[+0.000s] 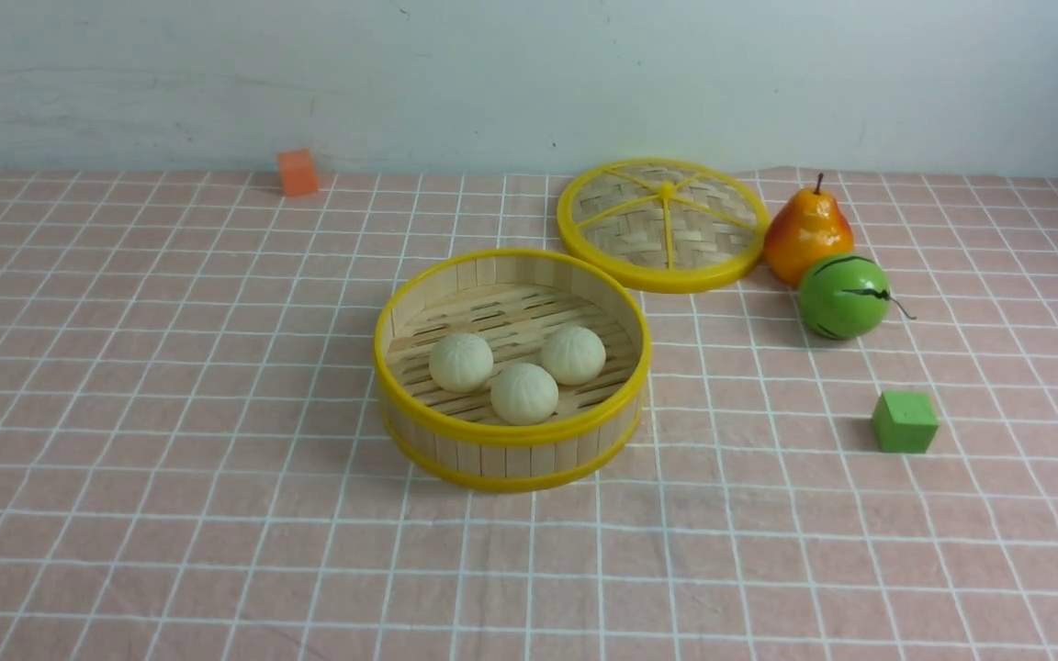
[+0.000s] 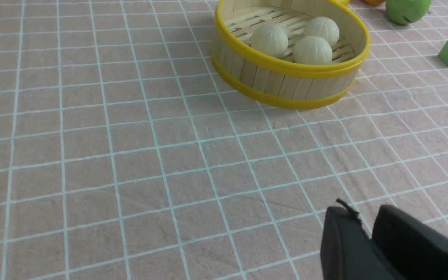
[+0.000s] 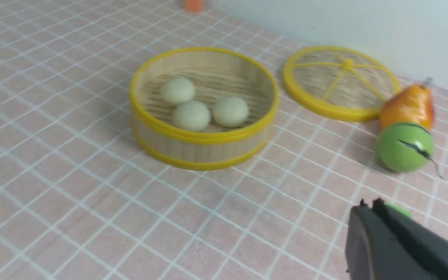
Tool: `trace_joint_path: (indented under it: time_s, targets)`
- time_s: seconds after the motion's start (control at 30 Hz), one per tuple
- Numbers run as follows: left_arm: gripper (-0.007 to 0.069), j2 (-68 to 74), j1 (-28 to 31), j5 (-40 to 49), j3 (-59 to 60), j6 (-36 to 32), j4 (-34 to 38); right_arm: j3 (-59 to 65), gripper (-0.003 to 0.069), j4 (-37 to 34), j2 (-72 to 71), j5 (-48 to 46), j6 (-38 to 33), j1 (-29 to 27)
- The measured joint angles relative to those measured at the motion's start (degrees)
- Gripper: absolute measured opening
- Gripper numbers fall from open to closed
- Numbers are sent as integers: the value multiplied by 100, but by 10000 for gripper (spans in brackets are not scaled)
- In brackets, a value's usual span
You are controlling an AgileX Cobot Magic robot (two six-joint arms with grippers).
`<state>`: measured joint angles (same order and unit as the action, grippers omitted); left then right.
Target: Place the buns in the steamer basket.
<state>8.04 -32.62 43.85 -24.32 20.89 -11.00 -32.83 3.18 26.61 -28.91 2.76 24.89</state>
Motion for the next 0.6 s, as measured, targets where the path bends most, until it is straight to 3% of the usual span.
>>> trace_joint_path:
  time_s: [0.33,0.6]
  targets:
    - [121,0,0,0,0,0,0,2276,-21,121,-2452,222,564,-2071]
    - [128,0,0,16,0,0,-6,3399,-21,2,-2719,899,576,-2312]
